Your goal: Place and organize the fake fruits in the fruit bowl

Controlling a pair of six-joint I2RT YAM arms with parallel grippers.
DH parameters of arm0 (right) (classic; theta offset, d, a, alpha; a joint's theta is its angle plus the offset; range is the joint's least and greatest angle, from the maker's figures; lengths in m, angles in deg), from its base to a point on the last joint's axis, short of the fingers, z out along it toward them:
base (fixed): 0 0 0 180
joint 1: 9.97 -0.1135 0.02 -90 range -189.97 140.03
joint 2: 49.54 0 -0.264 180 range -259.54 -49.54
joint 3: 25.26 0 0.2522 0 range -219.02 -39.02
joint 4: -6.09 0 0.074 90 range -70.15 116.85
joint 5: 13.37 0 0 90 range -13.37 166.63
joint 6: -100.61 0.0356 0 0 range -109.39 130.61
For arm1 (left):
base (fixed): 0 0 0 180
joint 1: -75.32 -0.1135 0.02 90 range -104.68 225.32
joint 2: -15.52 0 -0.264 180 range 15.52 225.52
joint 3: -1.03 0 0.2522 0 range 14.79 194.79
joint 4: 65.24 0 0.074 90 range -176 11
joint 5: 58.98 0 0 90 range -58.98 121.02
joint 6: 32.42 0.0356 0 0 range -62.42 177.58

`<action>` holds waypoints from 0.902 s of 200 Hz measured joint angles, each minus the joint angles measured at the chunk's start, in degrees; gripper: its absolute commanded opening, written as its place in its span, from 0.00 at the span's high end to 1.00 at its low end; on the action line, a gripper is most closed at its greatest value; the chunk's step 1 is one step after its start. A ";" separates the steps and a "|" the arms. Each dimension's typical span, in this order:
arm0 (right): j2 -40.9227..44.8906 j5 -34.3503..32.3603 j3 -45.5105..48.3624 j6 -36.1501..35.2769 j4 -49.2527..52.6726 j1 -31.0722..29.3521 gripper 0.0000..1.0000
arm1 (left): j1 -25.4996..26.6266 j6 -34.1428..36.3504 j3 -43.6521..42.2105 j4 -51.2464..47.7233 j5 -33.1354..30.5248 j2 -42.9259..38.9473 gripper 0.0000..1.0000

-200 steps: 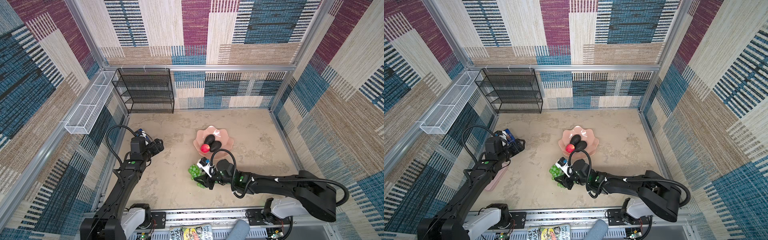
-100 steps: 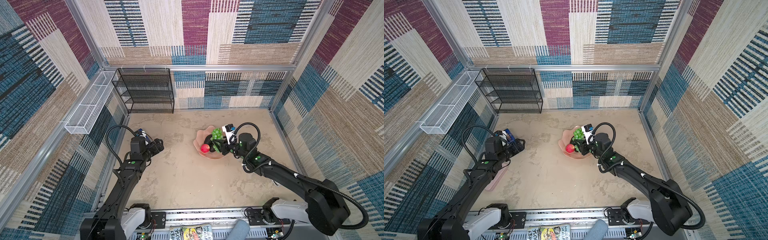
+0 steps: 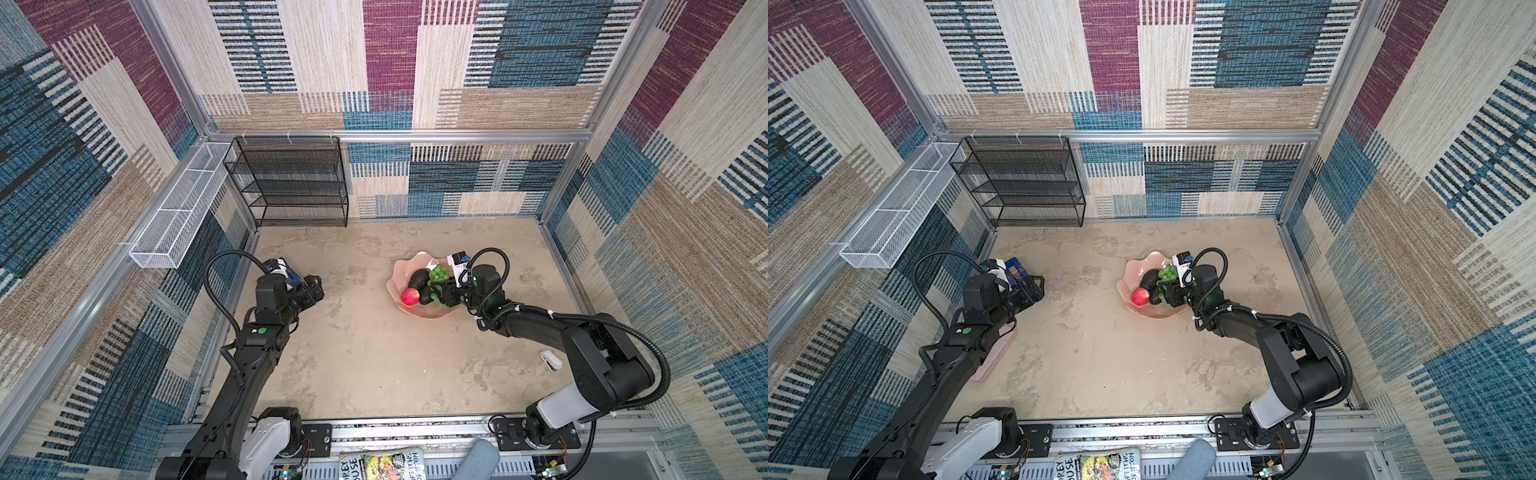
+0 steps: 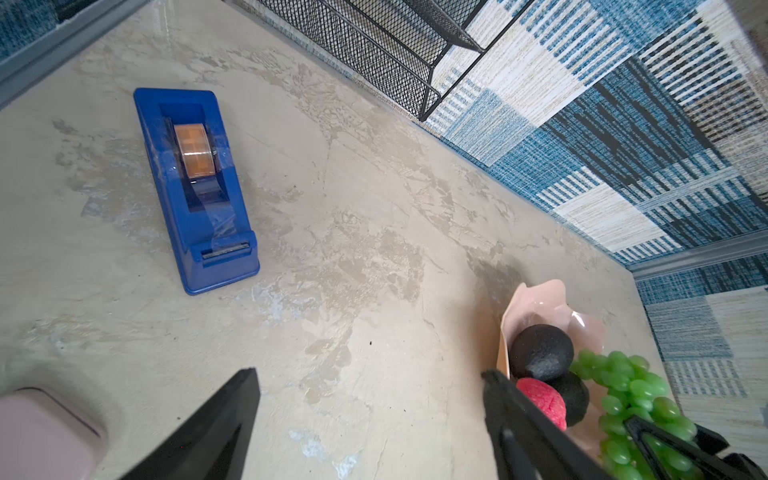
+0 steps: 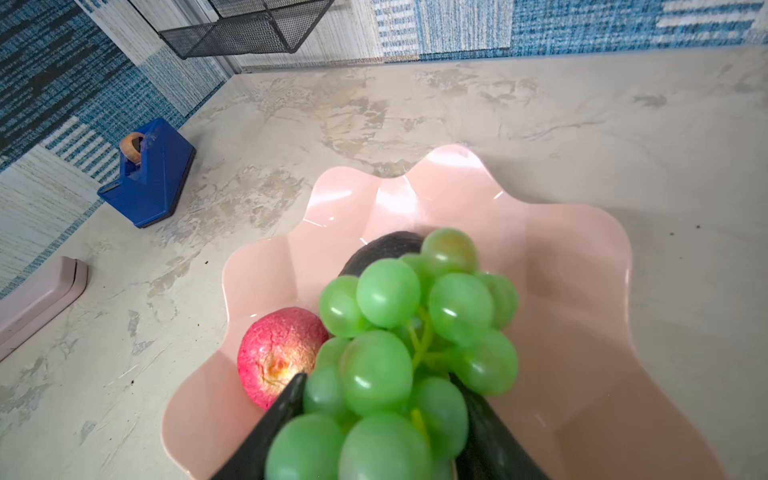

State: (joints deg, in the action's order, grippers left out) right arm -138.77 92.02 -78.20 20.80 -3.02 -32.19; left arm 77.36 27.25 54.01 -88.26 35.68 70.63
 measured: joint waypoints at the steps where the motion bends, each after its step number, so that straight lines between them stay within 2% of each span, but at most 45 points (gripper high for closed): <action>1: -0.04 0.00 0.04 0.04 -0.11 0.04 0.22 | 0.00 0.09 -0.04 0.00 -0.02 -0.07 0.12; 29: -0.31 0.00 0.09 0.28 -1.49 0.46 0.00 | 0.02 0.81 -0.57 0.04 -1.25 -0.37 0.12; 62: 1.70 -0.28 -1.16 0.46 -0.57 0.87 0.00 | 0.00 4.09 -2.38 2.97 -3.15 -1.40 0.10; 70: 3.15 -1.05 -1.66 0.46 -0.31 0.94 0.00 | 0.00 5.22 -3.54 4.68 -3.65 -1.57 0.01; 105: 12.17 -4.57 0.31 -0.02 -2.67 1.97 0.00 | 0.00 11.37 -9.53 14.47 -9.66 1.16 0.01; 130: 17.22 -11.96 4.48 -0.26 -4.68 4.63 0.01 | -0.02 17.33 -13.73 22.29 -12.87 5.27 0.01; 147: 18.86 -20.09 7.32 -0.85 -4.98 6.05 0.00 | -0.02 20.72 -16.46 28.92 -13.51 7.91 0.01; 180: 21.24 -32.33 18.16 -2.56 -12.00 9.64 0.00 | -0.02 25.97 -21.07 39.19 -14.25 16.13 0.01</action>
State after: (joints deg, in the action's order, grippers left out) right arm -117.53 59.70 -60.04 18.25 -15.02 -22.55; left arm 77.34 53.22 32.94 -49.07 21.43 86.76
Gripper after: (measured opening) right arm 0.995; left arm 0.990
